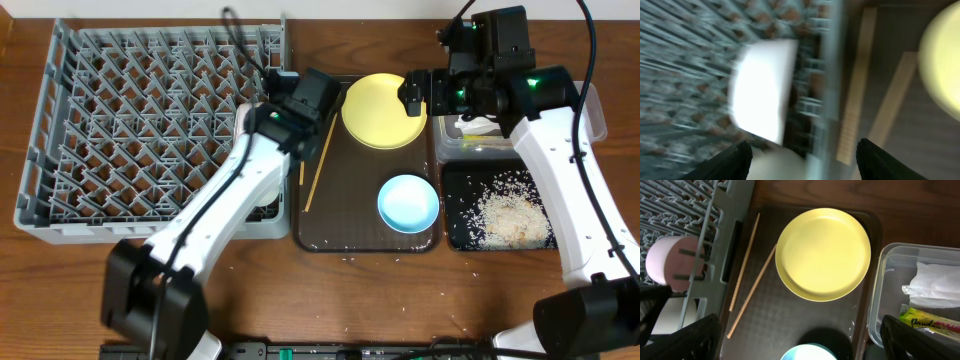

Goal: Sort waste into correct bins and load items into the dishwasher
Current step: 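Release the pink bowl and move the left gripper to the blue bowl, then grasp the light-blue bowl rim with the left gripper, then carry the light-blue bowl into the dish rack and release it, then move the left gripper to the yellow plate rim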

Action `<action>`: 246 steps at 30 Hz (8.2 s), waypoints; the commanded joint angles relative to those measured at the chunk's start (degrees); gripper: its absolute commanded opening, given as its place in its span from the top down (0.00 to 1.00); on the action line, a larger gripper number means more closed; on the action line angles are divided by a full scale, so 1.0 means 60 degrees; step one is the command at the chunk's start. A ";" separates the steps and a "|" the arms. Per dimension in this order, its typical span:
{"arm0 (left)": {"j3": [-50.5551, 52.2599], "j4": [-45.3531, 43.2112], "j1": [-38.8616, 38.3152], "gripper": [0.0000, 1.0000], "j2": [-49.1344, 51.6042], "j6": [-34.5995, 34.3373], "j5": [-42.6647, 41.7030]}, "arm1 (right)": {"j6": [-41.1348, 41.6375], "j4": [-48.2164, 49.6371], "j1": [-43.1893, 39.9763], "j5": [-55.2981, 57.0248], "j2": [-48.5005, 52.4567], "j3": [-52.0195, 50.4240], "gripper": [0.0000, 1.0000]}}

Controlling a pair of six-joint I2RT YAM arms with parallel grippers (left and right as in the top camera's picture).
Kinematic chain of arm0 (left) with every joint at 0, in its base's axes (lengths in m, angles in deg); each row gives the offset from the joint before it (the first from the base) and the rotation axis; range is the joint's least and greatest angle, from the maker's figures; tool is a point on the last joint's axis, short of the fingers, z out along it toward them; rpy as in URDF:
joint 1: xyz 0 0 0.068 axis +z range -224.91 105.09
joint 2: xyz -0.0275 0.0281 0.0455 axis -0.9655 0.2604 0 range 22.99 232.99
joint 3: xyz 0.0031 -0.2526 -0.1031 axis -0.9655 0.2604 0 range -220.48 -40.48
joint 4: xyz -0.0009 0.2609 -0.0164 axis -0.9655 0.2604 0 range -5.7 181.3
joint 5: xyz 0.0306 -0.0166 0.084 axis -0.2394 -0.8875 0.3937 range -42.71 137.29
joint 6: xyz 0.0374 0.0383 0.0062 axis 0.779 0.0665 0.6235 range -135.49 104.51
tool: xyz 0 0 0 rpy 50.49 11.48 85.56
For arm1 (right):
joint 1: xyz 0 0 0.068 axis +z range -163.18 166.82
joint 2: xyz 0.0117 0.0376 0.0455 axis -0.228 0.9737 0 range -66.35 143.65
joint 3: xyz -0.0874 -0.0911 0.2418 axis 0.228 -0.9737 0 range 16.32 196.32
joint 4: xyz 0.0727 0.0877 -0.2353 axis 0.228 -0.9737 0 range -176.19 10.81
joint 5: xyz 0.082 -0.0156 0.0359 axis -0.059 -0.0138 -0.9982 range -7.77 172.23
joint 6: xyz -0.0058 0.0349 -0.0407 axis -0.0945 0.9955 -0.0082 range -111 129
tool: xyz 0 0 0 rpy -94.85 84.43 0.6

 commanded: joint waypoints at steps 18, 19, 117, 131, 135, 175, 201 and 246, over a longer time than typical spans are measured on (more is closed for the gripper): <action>0.0878 -0.1672 -0.0769 0.32 0.1086 -0.3136 -0.6171 | 0.0160 -0.0051 0.0000 -0.0131 -0.0113 0.0131 0.01; 0.0882 -0.1705 -0.0867 0.32 0.1111 -0.3213 -0.6040 | 0.0379 -0.0080 0.0000 -0.0412 -0.0113 0.0131 0.01; 0.0769 -1.2440 0.1625 0.93 0.2331 1.0546 0.7588 | 0.1690 -0.0550 -0.3759 -0.1268 -0.2415 0.0142 0.01; 0.0769 -1.3424 0.1796 0.93 0.3960 1.1060 0.7963 | 0.1690 -0.0550 -0.3759 -0.1268 -0.2415 0.0142 0.01; 0.0769 -1.3493 0.1803 0.92 0.4211 1.1056 0.7960 | 0.1690 -0.0550 -0.3759 -0.1268 -0.2415 0.0142 0.01; 0.0772 -1.2590 0.0423 0.33 0.4280 0.9573 0.8470 | 0.1690 -0.0550 -0.3759 -0.1268 -0.2415 0.0138 0.01; 0.0117 -0.9923 0.0153 0.03 0.1880 0.7351 0.5832 | 0.1690 -0.0550 -0.3759 -0.1268 -0.2415 0.0138 0.01; 0.0120 -0.4597 -0.0678 0.38 0.3406 -0.3428 -0.2481 | 0.1690 -0.0550 -0.3759 -0.1268 -0.2415 0.0138 0.01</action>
